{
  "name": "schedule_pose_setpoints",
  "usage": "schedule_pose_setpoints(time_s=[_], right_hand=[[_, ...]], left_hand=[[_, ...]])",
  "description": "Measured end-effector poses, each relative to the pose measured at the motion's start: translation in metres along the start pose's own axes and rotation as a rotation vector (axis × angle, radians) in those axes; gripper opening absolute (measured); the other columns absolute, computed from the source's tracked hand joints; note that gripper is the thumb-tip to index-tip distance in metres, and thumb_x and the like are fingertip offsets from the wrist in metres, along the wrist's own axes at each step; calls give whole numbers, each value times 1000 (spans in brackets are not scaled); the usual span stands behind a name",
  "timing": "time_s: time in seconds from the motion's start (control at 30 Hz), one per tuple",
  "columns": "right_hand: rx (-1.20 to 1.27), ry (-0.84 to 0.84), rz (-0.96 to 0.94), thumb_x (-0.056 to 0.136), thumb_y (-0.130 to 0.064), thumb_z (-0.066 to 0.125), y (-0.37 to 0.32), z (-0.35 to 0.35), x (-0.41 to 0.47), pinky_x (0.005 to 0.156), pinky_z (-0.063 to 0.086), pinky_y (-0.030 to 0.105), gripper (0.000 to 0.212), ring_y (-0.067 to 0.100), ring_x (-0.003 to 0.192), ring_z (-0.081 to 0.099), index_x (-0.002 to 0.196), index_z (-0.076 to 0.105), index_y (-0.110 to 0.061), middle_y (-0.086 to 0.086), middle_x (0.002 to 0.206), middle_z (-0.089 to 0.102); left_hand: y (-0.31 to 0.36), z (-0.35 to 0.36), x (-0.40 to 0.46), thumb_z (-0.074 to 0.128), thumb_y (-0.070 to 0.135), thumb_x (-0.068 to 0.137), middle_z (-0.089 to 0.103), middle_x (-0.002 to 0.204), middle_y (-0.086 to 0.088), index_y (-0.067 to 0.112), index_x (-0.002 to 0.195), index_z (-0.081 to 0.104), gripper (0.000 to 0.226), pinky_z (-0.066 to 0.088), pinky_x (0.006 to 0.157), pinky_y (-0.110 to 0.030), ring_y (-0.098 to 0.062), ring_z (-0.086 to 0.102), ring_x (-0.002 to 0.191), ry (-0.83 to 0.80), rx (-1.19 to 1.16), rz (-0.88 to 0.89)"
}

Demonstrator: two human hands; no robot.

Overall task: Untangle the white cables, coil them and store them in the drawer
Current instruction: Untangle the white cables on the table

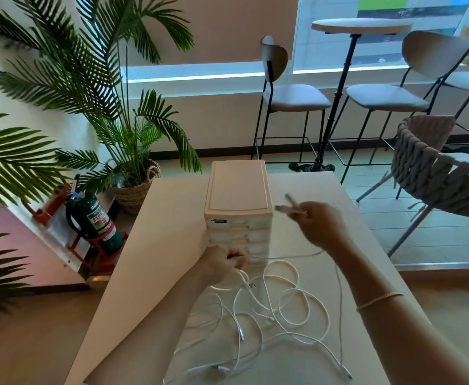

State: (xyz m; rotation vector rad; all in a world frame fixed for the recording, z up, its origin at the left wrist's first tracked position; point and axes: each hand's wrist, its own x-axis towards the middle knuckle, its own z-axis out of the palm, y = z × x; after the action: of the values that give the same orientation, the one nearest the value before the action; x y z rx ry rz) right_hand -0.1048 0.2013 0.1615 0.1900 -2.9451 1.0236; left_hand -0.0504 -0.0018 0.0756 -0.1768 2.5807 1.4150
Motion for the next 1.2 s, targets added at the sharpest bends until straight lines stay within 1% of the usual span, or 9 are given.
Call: schedule_pose_setpoints(time_s=[0.17,0.3,0.47,0.6,0.8,0.9,0.97,1.03,1.2], right_hand=[[-40,-402,23,81,-48,62,-20,35,-18,46,24,28,43,15,51,36,61,61,-10,3,52,42],[15,-415,48,78,-37,69,-14,38,-19,46,24,25,25,10,47,34,69,70,-14,-2,50,41],[186,-48,95,87,-24,58,-5,28,-8,55,32,26,22,15,63,48,87,73,-8,11,77,67],[305,190,187,91,-23,53,4,11,3,56,32,27,24,19,71,50,91,71,-7,11,80,63],[404,443,207,95,-24,45,5,-21,9,64,35,27,27,17,76,48,98,66,-9,8,85,59],[432,338,182,94,-26,49,1,-36,10,52,35,24,25,11,59,43,96,68,-10,2,74,57],[403,223,168,92,-27,52,-2,-33,7,49,33,23,22,9,54,41,93,69,-13,-2,68,56],[361,133,148,91,-26,55,-3,-27,3,46,29,21,19,8,50,38,90,70,-14,-4,61,53],[195,-63,98,87,-29,61,4,-20,-9,46,24,23,18,10,49,36,84,72,-15,-3,54,48]], left_hand=[[30,4,4,62,13,86,62,73,11,6,90,72,13,35,58,-1,9,53,61,42,106,167],[34,1,-1,65,9,83,63,78,11,13,96,71,16,38,61,-4,0,55,66,135,106,229],[21,-4,-4,67,20,83,57,72,10,11,93,68,13,35,55,0,5,47,61,122,176,170],[-3,-3,-7,68,15,82,52,65,13,8,93,69,13,34,56,-2,5,43,59,-2,303,94],[-51,1,-17,67,15,78,71,101,2,20,96,74,19,42,77,-15,-10,62,92,-203,604,-65],[-70,6,-20,68,17,77,69,81,4,16,95,74,19,35,64,-4,-4,54,80,-211,593,-60],[-65,10,-17,69,21,78,57,69,14,18,96,72,19,36,70,-6,-4,51,80,-166,540,-63],[-57,13,-11,68,26,78,57,71,16,22,92,71,16,40,89,-25,-5,52,81,-126,480,-52],[-49,6,-3,64,29,84,69,100,0,18,99,70,19,37,74,-17,-7,53,85,-95,460,-29]])
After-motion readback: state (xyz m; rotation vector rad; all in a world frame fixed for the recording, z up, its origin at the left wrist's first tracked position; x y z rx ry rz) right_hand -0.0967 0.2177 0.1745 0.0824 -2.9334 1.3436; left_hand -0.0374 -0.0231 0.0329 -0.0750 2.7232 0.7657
